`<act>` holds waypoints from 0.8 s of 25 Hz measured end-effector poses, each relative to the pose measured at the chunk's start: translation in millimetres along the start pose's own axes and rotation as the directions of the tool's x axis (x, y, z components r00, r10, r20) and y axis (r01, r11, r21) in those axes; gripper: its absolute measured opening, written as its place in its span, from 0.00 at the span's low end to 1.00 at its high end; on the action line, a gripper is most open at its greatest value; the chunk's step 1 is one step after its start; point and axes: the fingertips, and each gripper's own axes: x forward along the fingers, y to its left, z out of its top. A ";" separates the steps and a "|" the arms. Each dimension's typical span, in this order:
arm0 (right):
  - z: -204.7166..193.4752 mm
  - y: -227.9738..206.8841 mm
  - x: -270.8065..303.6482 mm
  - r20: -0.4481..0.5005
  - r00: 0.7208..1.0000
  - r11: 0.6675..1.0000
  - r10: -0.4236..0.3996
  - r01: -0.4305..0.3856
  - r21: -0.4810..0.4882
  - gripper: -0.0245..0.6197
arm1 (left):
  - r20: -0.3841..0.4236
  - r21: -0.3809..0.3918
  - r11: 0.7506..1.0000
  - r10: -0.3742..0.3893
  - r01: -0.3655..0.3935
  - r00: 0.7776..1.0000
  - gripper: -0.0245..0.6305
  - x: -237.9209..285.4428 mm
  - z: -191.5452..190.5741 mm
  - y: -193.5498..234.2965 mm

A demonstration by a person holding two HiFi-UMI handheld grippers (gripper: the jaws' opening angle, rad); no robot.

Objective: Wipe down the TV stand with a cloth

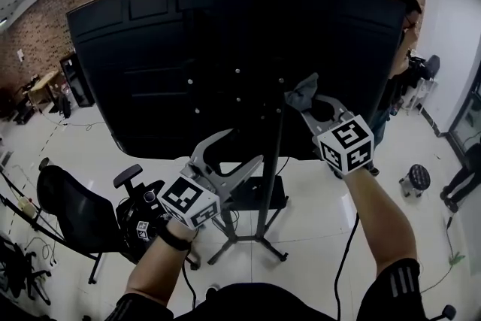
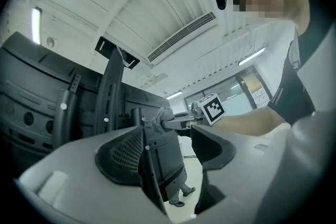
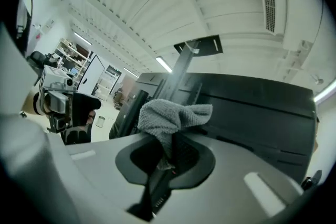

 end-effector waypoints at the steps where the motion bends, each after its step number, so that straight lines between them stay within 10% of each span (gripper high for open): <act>1: 7.4 12.8 6.5 0.010 1.000 1.000 0.011 -0.011 0.004 0.08 | 0.004 0.003 1.000 0.006 -0.006 1.000 0.51 -10.1 2.0 6.6; 13: 87.7 183.9 135.8 0.058 0.987 0.987 0.147 -0.150 0.064 0.08 | 0.011 0.026 0.994 0.108 -0.108 0.994 0.51 -144.8 30.3 113.0; 20: 107.4 263.2 223.5 -0.060 0.992 0.963 0.115 -0.126 -0.237 0.08 | 0.000 0.037 0.990 0.138 -0.137 0.991 0.51 -203.3 29.1 163.7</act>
